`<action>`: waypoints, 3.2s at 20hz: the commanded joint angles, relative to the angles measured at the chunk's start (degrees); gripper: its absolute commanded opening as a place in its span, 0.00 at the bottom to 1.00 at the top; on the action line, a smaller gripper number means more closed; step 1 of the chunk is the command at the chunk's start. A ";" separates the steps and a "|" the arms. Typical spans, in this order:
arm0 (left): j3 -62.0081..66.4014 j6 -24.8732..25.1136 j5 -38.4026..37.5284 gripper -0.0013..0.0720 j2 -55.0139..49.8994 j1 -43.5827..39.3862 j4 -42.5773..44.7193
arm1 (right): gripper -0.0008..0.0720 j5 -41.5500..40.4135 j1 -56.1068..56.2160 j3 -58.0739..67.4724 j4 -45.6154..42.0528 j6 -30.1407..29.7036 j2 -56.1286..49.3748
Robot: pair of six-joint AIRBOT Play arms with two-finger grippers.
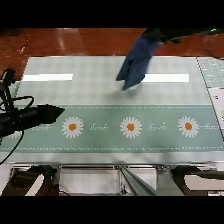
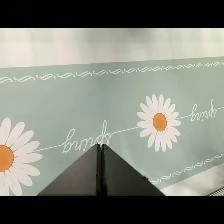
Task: Fold the shirts.
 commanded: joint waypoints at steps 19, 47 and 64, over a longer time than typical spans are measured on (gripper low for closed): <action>-0.20 0.04 0.04 0.04 -0.79 0.02 0.02 | 0.05 32.70 -48.00 -19.26 -26.08 5.70 26.14; 37.05 4.59 4.20 0.04 -37.64 -9.90 1.36 | 0.06 -6.32 -3.23 -35.98 -21.35 -6.56 18.86; 32.61 -14.34 -3.43 0.04 -42.10 -11.39 25.53 | 0.05 0.17 9.14 -35.98 -49.09 6.25 9.31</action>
